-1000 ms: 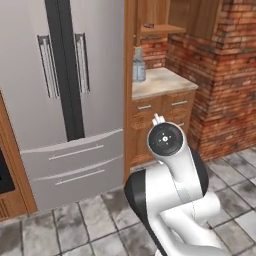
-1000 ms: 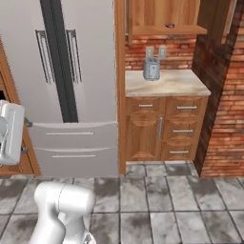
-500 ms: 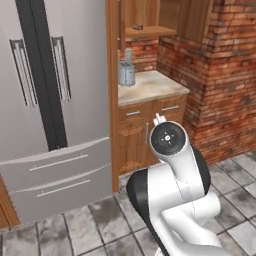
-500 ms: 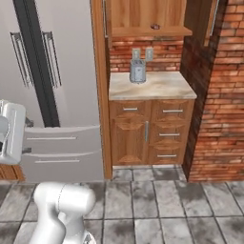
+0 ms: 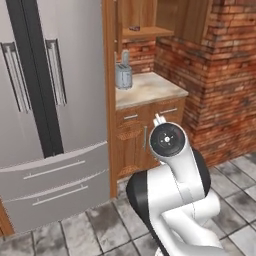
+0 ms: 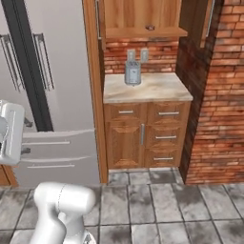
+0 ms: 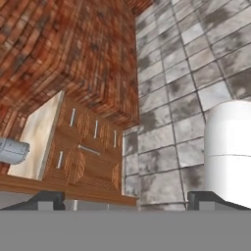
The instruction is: Pick the avocado and bread from the counter and place them on the plate. Then pick the jam from the cabinet and place it next to the plate. Lastly close the cabinet door.
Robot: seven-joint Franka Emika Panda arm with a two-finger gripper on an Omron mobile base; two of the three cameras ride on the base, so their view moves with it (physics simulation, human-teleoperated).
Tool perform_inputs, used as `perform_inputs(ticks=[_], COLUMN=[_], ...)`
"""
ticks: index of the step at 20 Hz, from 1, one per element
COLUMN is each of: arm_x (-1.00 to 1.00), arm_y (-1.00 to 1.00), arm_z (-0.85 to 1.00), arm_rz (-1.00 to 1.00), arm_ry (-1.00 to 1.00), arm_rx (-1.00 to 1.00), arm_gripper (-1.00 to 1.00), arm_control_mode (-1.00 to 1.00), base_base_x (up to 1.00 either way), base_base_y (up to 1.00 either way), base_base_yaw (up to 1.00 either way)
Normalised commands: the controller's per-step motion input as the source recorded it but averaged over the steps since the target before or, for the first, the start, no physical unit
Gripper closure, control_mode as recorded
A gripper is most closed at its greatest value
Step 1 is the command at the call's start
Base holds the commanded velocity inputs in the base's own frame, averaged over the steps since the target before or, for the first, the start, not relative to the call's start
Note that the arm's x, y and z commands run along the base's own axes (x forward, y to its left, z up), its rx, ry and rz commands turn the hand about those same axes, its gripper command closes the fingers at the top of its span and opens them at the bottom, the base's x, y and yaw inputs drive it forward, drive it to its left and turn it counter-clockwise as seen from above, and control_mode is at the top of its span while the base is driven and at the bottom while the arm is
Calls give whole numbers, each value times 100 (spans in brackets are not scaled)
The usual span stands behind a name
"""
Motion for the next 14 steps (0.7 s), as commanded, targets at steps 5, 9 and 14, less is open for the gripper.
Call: perform_inputs(ticks=[5,9,14], arm_x=[0,0,0], arm_y=[0,0,0], arm_z=[0,0,0], arm_rz=[0,0,0], arm_ry=[0,0,0], arm_rx=[0,0,0], arm_gripper=[-100,-100,-100], arm_control_mode=[100,100,100], base_base_x=[68,50,41], base_base_y=[0,0,0], base_base_yaw=[-23,-29,-37])
